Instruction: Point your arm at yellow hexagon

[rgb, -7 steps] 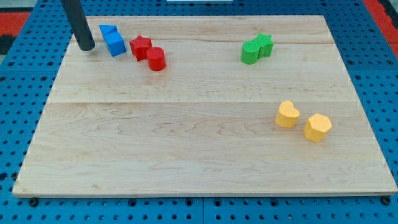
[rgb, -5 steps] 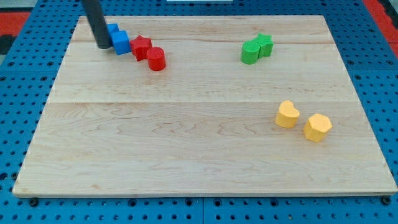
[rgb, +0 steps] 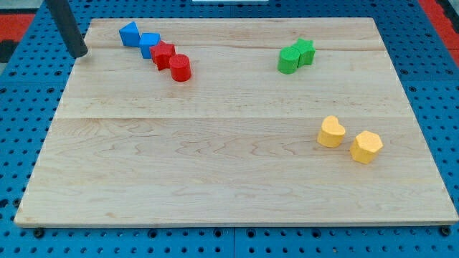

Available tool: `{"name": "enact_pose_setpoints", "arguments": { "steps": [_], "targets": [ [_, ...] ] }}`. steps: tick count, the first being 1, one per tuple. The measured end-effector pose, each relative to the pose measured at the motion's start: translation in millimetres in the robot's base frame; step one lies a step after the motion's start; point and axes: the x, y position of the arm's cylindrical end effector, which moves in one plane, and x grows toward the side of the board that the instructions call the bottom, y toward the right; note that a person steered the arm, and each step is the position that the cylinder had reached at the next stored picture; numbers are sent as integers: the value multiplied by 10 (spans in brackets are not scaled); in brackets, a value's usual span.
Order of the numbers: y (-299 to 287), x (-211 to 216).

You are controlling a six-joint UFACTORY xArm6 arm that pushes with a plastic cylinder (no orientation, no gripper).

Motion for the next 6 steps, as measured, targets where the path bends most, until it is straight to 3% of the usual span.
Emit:
{"name": "enact_pose_setpoints", "arguments": {
  "steps": [2, 4, 5, 6],
  "targets": [
    [829, 687],
    [2567, 1221],
    [3169, 1694],
    [3198, 2126]
  ]
}}
